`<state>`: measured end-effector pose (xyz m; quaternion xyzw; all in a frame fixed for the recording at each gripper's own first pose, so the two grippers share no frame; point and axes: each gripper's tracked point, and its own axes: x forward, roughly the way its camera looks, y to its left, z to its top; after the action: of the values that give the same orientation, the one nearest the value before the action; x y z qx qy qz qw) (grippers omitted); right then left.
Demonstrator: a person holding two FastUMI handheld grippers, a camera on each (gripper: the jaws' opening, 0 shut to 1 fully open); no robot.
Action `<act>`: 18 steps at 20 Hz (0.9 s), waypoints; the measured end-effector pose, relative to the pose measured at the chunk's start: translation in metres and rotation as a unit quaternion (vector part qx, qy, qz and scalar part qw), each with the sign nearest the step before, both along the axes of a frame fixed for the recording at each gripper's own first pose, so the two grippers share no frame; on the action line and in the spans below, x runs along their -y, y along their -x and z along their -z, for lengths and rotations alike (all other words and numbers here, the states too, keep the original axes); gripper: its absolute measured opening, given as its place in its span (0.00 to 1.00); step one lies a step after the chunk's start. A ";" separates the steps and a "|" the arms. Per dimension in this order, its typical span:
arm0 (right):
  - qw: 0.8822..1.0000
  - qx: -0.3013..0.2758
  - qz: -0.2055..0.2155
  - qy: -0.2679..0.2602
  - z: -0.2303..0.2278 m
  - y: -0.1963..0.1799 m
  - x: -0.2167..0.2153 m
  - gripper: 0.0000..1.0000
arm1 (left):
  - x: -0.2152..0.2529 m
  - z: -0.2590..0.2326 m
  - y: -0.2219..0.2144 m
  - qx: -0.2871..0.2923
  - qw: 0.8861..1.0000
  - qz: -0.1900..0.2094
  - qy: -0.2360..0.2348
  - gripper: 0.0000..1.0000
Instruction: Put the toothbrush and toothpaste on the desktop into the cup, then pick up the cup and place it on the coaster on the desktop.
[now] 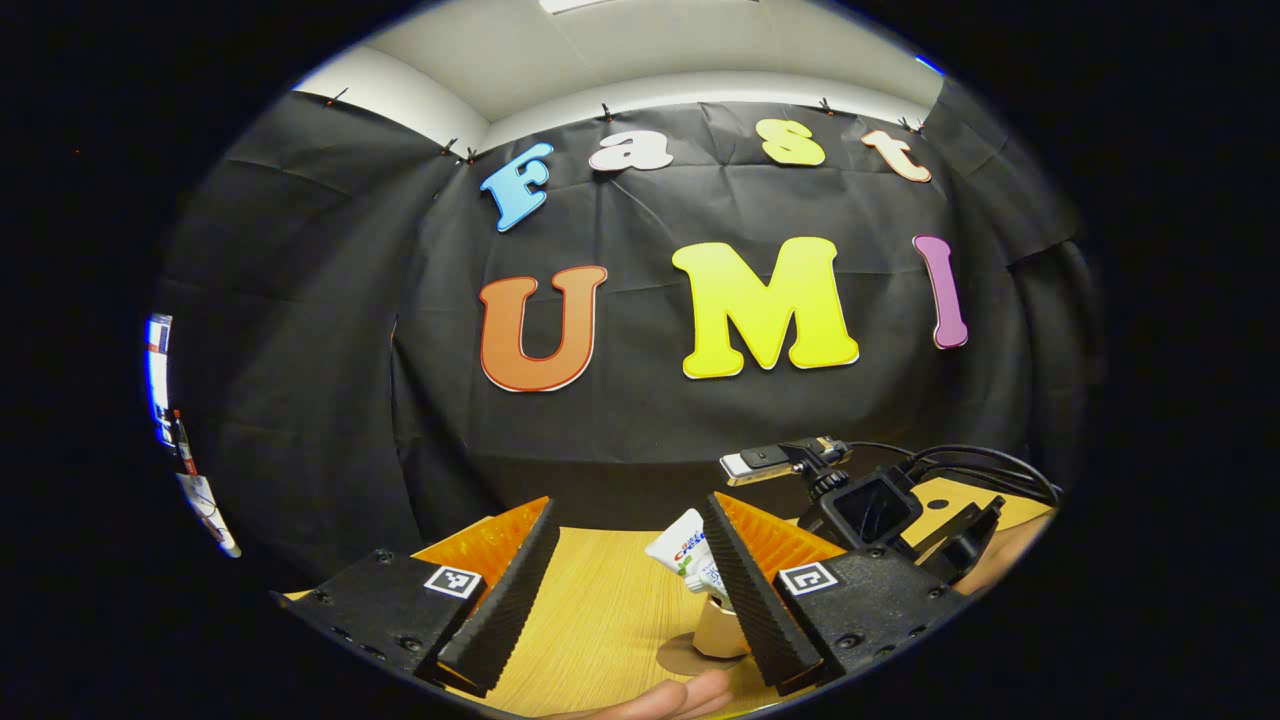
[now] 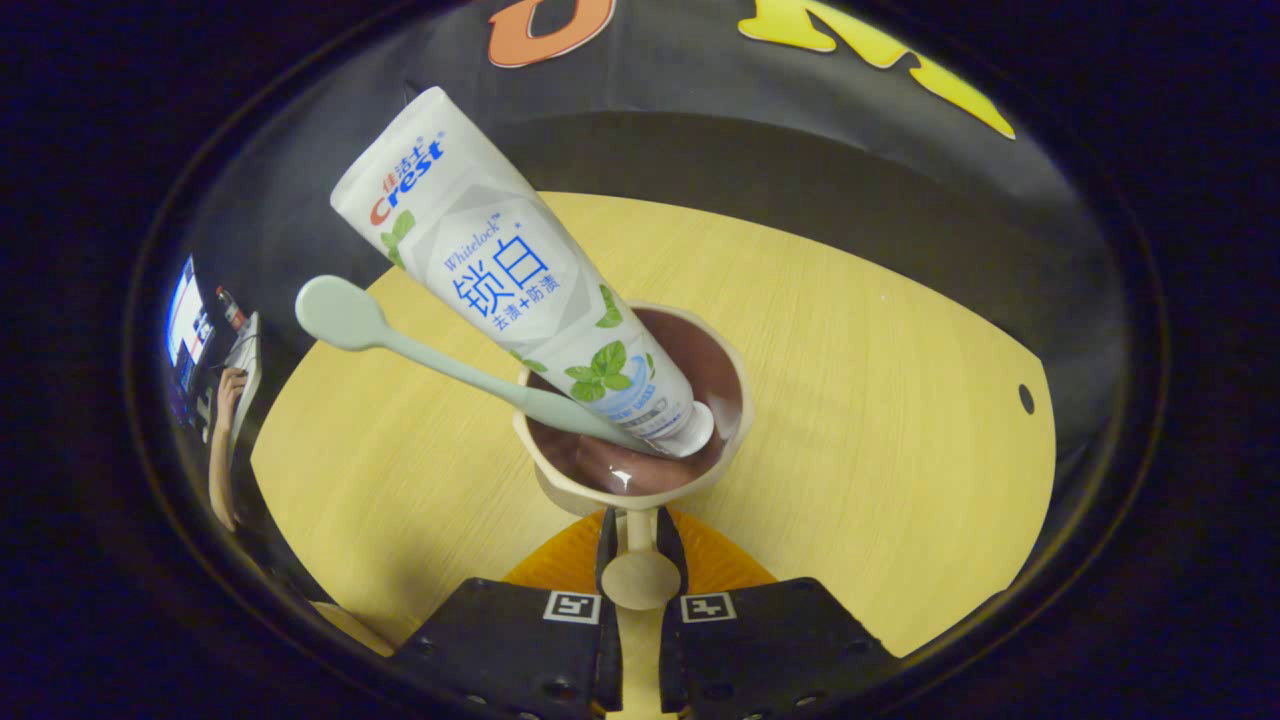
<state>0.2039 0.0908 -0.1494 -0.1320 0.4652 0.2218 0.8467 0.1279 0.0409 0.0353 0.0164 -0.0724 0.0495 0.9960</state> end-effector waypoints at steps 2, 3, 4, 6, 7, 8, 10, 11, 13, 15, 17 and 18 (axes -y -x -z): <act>1.000 -0.012 -0.003 -0.001 0.000 0.001 0.002 0.14 | -0.015 0.002 0.008 -0.002 1.000 -0.009 0.004 0.92; 1.000 -0.014 -0.004 0.003 -0.001 0.000 0.003 0.14 | -0.020 0.004 0.010 -0.004 1.000 -0.011 0.004 0.92; 1.000 -0.016 -0.004 0.004 -0.003 0.002 0.002 0.14 | -0.023 0.004 0.014 -0.003 1.000 -0.010 0.004 0.92; 1.000 -0.021 -0.009 0.007 -0.002 0.004 0.003 0.14 | -0.029 0.004 0.017 -0.004 1.000 -0.009 0.007 0.92; 1.000 -0.021 -0.010 0.014 -0.003 0.001 0.006 0.14 | -0.032 0.004 0.019 -0.004 1.000 -0.011 0.007 0.93; 1.000 -0.017 -0.007 0.017 -0.005 -0.001 0.006 0.14 | -0.035 0.005 0.021 -0.005 1.000 -0.012 0.008 0.93; 1.000 -0.016 -0.002 0.026 -0.004 0.003 0.006 0.14 | -0.036 0.009 0.021 -0.011 1.000 -0.009 0.011 0.92; 0.999 -0.015 0.002 0.029 -0.006 0.001 0.007 0.14 | -0.037 0.011 0.022 -0.013 1.000 -0.008 0.013 0.93; 0.999 -0.012 0.006 0.035 -0.006 0.002 0.006 0.14 | -0.038 0.012 0.022 -0.017 1.000 -0.007 0.014 0.93; 0.999 -0.012 0.013 0.033 -0.006 0.001 0.007 0.15 | -0.040 0.013 0.023 -0.018 1.000 -0.009 0.017 0.93; 0.999 -0.018 0.019 0.021 -0.007 0.001 0.008 0.22 | -0.036 0.014 0.024 -0.018 1.000 -0.005 0.017 0.93; 0.999 -0.017 0.026 0.014 -0.009 0.001 0.009 0.24 | -0.036 0.014 0.024 -0.019 1.000 -0.005 0.015 0.93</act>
<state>0.2030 0.0818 -0.1403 -0.1276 0.4857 0.1953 0.8424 0.1036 0.0767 0.0217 0.0026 -0.0523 0.0550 0.9971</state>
